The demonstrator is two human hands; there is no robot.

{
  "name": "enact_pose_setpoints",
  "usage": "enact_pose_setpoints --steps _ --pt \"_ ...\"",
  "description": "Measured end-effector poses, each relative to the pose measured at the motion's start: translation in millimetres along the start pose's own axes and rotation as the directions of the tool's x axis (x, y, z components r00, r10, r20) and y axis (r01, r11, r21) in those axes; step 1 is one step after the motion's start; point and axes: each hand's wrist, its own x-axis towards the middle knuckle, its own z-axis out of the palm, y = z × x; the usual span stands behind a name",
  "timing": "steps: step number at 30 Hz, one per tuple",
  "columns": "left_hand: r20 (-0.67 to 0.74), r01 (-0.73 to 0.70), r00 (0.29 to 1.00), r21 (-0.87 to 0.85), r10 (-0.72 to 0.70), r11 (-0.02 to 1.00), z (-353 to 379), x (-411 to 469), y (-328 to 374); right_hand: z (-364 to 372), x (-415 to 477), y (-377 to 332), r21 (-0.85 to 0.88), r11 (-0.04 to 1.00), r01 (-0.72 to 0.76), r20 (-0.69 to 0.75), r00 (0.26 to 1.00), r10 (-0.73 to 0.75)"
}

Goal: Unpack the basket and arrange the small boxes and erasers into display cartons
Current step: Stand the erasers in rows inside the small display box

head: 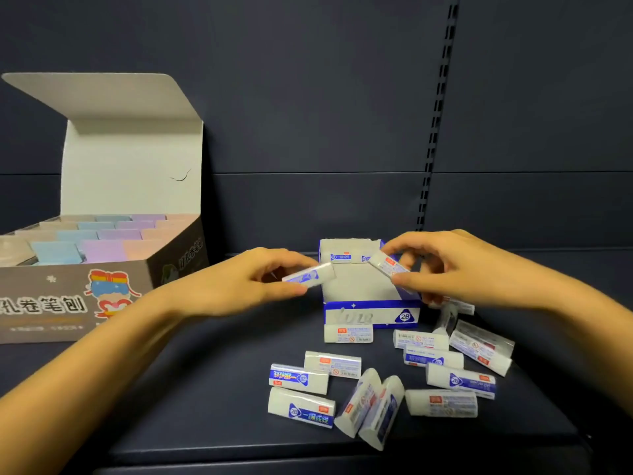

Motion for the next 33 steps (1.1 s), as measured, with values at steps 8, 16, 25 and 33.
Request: enact_pose_setpoints --steps 8,16,25,33 --pt "-0.146 0.174 0.966 -0.243 -0.213 0.954 7.9 47.2 -3.9 1.4 24.7 20.8 0.081 0.993 -0.083 0.025 0.996 0.081" --pt "-0.229 0.152 0.94 -0.386 -0.254 0.91 14.1 82.9 -0.3 2.0 46.2 42.4 0.115 0.989 -0.095 -0.02 0.995 0.097" --pt "-0.279 0.191 0.918 -0.31 -0.281 0.931 13.4 113.0 -11.2 0.0 67.5 58.9 0.018 0.997 -0.073 0.006 0.997 0.073" --pt "-0.205 0.188 0.953 -0.171 -0.222 0.967 5.0 121.6 -33.8 1.6 87.3 72.1 -0.135 0.986 -0.102 0.102 0.988 0.116"
